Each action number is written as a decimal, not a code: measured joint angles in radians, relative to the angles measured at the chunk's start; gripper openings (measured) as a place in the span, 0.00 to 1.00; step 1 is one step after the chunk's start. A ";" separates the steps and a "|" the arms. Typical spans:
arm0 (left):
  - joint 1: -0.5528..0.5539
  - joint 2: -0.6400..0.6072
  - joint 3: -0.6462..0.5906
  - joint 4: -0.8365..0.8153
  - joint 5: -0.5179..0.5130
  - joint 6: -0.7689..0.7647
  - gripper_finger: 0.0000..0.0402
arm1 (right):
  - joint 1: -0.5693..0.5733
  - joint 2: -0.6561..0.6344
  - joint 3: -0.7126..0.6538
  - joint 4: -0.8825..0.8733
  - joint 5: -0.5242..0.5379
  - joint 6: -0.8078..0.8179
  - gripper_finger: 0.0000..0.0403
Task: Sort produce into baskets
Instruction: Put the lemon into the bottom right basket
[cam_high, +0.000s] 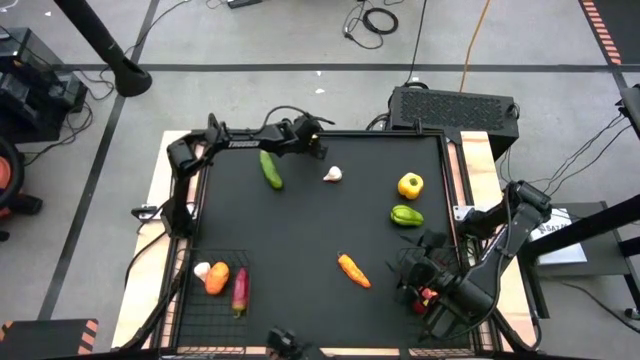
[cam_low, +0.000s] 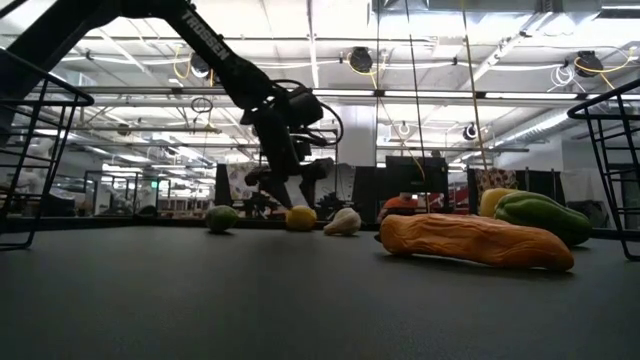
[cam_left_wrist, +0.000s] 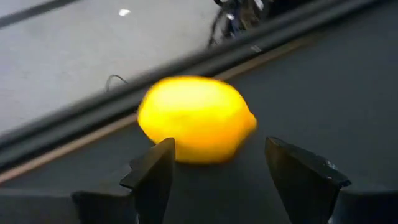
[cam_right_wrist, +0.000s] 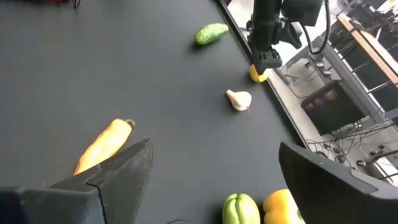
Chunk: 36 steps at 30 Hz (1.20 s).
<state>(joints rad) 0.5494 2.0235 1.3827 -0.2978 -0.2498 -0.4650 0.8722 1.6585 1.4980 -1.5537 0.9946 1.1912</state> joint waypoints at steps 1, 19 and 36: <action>-0.006 0.000 0.000 -0.002 0.017 0.002 0.63 | 0.000 0.000 0.000 0.000 -0.004 0.000 0.83; -0.048 -0.036 0.080 0.007 -0.131 0.106 0.63 | 0.001 0.000 0.000 0.008 -0.028 0.001 0.83; 0.060 0.032 0.081 0.011 -0.050 0.086 0.63 | 0.003 0.000 0.000 0.014 -0.028 -0.001 0.83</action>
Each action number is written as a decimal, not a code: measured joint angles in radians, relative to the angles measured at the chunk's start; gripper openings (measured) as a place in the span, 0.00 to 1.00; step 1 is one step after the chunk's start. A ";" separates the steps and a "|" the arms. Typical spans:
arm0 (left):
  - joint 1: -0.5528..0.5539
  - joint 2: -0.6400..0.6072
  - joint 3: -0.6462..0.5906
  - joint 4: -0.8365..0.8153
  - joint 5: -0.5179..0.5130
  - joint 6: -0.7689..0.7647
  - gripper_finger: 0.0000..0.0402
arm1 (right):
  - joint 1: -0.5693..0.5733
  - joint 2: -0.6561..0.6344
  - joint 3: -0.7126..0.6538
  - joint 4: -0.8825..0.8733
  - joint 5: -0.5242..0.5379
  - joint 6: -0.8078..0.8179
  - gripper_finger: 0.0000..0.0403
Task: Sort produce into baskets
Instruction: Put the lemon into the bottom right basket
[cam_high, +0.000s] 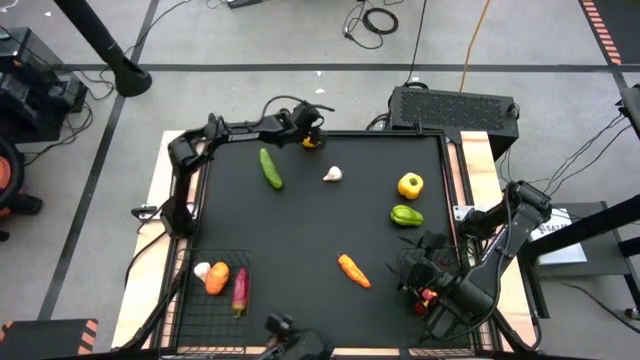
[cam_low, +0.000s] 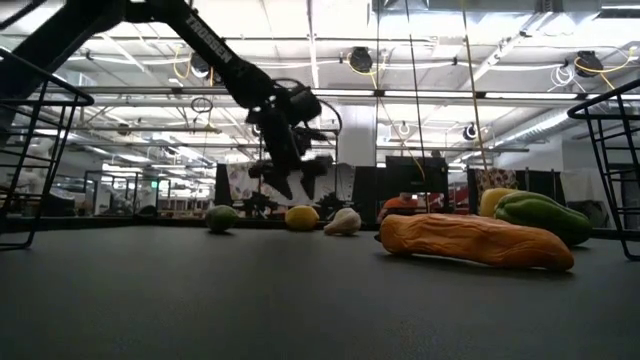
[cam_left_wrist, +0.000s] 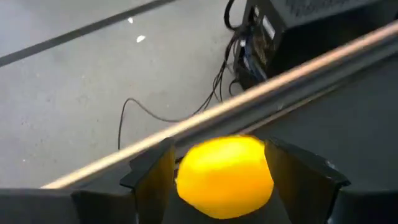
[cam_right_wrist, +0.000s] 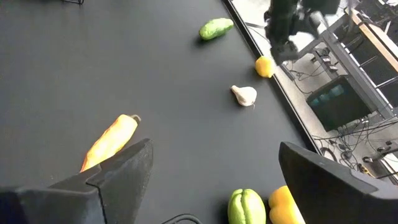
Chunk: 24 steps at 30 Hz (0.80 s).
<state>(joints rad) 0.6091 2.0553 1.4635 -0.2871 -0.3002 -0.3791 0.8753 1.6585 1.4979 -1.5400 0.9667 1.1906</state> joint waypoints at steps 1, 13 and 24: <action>-0.001 0.014 0.000 -0.007 0.001 -0.001 0.63 | 0.001 0.000 0.000 0.000 0.000 0.001 0.83; -0.055 0.034 0.003 -0.057 0.082 -0.007 0.63 | 0.004 0.000 0.000 0.002 -0.004 0.001 0.83; -0.163 0.010 -0.002 -0.215 0.183 -0.008 0.63 | 0.004 0.000 0.000 0.003 -0.012 0.006 0.83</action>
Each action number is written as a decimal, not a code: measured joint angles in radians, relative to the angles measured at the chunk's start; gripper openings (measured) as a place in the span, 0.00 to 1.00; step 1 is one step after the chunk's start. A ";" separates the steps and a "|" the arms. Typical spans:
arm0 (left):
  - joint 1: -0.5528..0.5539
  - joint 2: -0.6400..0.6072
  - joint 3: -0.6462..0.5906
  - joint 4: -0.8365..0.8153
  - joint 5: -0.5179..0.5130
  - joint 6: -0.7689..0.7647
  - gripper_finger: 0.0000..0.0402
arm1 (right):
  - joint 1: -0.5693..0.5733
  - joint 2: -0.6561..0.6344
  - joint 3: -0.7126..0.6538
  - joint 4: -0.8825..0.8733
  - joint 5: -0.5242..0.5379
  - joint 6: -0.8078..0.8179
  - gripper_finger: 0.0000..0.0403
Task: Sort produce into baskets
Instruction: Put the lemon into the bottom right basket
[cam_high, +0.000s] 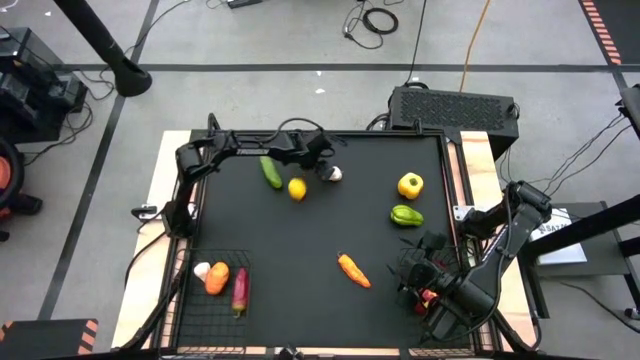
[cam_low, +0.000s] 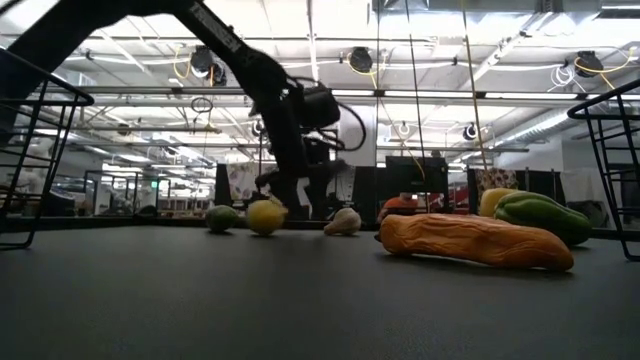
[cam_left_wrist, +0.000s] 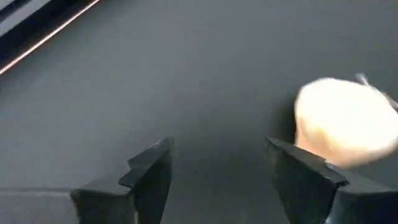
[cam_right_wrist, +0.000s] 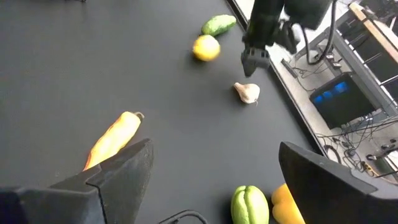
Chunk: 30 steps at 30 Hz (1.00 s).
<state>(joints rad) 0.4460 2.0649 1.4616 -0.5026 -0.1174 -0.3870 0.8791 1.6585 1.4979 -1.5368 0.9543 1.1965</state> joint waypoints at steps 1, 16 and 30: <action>-0.010 -0.009 0.000 -0.018 -0.004 0.000 0.63 | 0.000 0.000 0.000 0.001 -0.006 0.000 0.83; -0.303 -0.407 0.002 -0.668 -0.134 0.073 0.63 | 0.006 0.001 -0.033 0.083 -0.047 0.000 0.83; -0.383 -0.555 -0.143 -0.866 -0.312 -0.185 0.63 | 0.006 0.002 -0.102 0.176 -0.048 -0.008 0.83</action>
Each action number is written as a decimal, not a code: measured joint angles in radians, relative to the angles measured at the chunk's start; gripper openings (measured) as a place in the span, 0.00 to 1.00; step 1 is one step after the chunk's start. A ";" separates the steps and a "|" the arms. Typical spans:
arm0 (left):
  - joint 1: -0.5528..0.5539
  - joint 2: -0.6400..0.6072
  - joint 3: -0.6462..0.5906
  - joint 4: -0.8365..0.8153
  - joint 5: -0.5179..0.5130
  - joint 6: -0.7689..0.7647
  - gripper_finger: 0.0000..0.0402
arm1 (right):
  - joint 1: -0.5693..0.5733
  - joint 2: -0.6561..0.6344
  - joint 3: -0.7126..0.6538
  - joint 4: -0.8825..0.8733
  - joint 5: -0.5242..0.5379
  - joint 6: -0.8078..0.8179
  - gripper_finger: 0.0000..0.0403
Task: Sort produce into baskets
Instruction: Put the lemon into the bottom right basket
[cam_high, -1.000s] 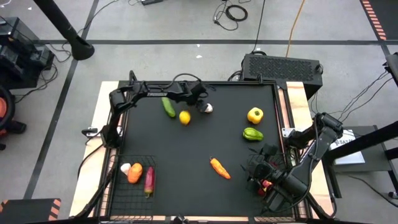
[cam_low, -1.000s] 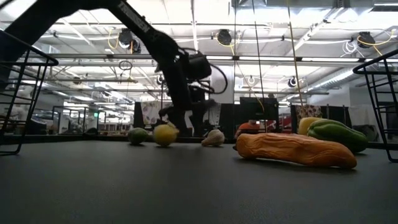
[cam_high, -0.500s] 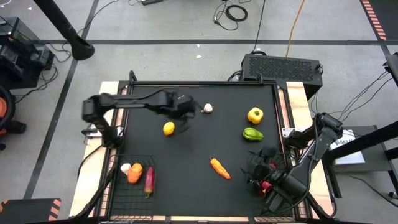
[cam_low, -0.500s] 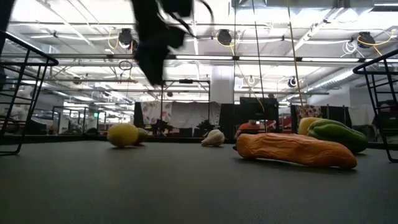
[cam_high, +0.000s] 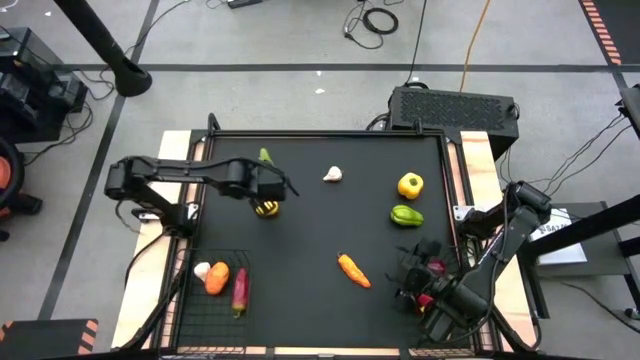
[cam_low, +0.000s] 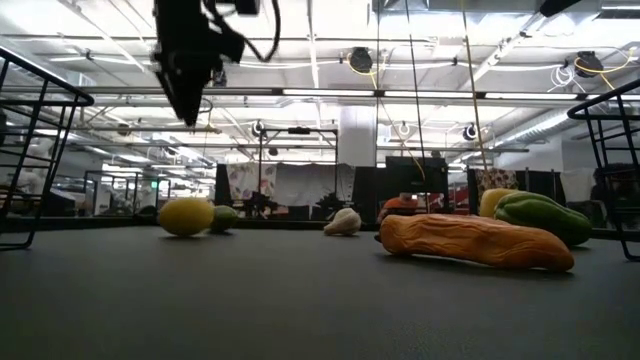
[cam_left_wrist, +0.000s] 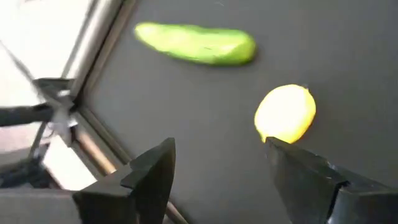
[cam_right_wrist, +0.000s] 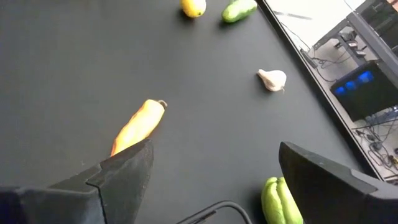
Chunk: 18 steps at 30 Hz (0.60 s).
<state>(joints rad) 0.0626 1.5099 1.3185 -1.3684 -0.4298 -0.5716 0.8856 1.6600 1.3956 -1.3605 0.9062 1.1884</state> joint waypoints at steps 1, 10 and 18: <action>0.003 0.001 -0.028 0.044 0.029 0.031 0.63 | 0.000 0.000 0.000 0.004 0.000 -0.002 0.83; -0.030 0.001 -0.188 0.207 0.184 0.166 0.74 | 0.000 0.000 0.000 0.007 0.000 -0.022 0.83; -0.126 0.001 -0.249 0.209 0.190 0.274 0.93 | 0.000 0.000 0.000 0.015 0.000 -0.022 0.83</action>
<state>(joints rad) -0.0631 1.5105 1.0695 -1.1596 -0.2398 -0.2977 0.8856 1.6600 1.3956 -1.3454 0.9066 1.1664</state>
